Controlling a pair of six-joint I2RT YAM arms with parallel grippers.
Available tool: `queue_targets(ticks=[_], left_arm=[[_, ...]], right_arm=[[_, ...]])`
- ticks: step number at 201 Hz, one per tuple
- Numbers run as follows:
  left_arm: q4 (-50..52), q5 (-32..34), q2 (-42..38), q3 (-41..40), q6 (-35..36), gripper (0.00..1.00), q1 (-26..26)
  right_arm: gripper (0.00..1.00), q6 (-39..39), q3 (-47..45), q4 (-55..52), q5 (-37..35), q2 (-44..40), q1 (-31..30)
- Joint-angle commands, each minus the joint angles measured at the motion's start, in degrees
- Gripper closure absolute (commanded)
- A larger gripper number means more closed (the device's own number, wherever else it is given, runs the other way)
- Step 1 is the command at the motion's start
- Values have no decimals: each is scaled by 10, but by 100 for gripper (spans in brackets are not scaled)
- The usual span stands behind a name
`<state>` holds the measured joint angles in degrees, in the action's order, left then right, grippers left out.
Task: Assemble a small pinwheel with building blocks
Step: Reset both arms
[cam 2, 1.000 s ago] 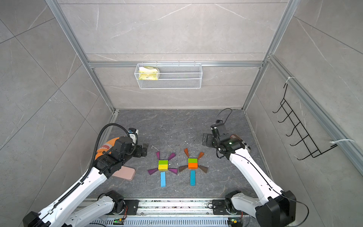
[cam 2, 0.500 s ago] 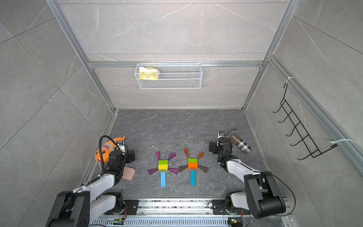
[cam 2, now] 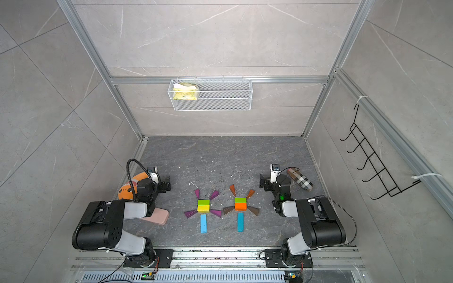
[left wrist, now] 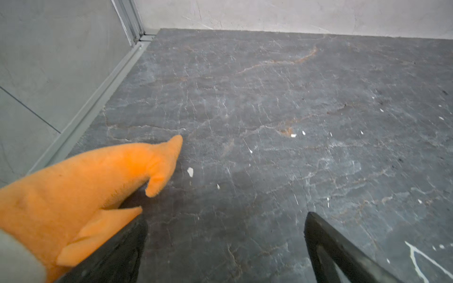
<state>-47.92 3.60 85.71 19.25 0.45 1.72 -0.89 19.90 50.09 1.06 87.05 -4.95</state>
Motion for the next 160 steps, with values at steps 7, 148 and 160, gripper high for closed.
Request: queue_targets(ticks=[7,148,160], left_arm=[[-13,17,2,9,-4,0,3],[-97,61,-4,-38,-30,0,10],[-48,-43,2,-10,18,0,8]], right_arm=[[0,8,-12,32,-36,-4,2],[1,41,-92,174,-89,-10,8],[0,-29,-39,94,31,1,-11]])
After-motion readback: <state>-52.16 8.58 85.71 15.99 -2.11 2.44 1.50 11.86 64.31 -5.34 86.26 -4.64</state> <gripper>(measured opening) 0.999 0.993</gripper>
